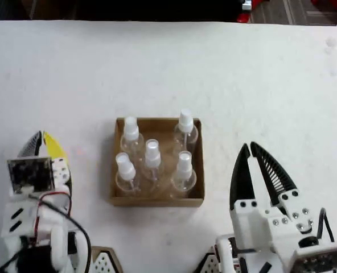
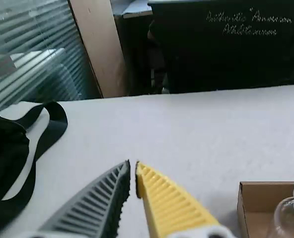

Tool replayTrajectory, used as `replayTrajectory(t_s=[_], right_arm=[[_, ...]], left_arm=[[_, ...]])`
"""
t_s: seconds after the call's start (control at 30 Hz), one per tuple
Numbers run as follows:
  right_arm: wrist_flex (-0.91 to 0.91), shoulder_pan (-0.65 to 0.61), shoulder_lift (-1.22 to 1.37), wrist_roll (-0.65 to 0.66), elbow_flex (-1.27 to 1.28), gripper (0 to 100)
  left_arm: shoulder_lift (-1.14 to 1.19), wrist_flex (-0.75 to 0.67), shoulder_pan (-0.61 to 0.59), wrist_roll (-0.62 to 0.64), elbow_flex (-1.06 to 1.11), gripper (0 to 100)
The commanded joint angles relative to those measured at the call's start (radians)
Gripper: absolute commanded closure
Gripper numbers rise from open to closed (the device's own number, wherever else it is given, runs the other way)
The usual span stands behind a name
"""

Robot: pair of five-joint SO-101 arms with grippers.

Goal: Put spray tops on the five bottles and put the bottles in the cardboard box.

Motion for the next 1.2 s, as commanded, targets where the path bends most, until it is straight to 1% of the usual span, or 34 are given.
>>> replayTrajectory(t_s=[0.0,0.1,0.2,0.33,0.4,0.5,0.6,0.67,0.73,0.8,0.97,1.07,1.17], right_arm=[[0.09,-0.004,0.001,0.012,-0.092,98.2],[0.189,-0.004,-0.001,0.012,-0.187,98.2],[0.28,-0.004,-0.001,0.012,-0.262,98.2],[0.344,-0.004,-0.001,0.012,-0.288,98.2],[0.355,-0.004,0.001,0.018,-0.273,97.8],[0.343,-0.004,0.001,0.02,-0.178,97.8],[0.272,-0.004,0.001,0.02,-0.025,97.7],[0.186,-0.002,0.001,0.02,0.104,97.7],[0.084,-0.002,0.001,0.02,0.247,97.7],[-0.033,0.012,0.001,0.02,0.382,97.7],[-0.259,0.154,0.001,0.012,0.646,97.7],[-0.331,0.219,0.001,0.012,0.781,97.7],[-0.348,0.226,0.001,0.012,0.899,97.7]], left_arm=[[-0.005,0.14,0.056,-0.002,-0.18,98],[-0.005,0.284,0.134,-0.002,-0.295,98],[-0.005,0.354,0.185,-0.008,-0.358,98],[-0.005,0.362,0.183,-0.009,-0.345,98],[-0.005,0.353,0.183,-0.011,-0.299,98],[-0.005,0.281,0.183,-0.011,-0.169,98],[-0.005,0.163,0.183,-0.012,0.012,98],[-0.005,0.095,0.183,-0.012,0.117,98],[-0.005,0.058,0.183,-0.012,0.192,98],[-0.005,0.051,0.183,-0.012,0.245,98],[-0.005,0.052,0.182,-0.012,0.344,98],[-0.005,0.049,0.182,-0.006,0.404,98],[-0.005,0.049,0.182,-0.005,0.445,98]])
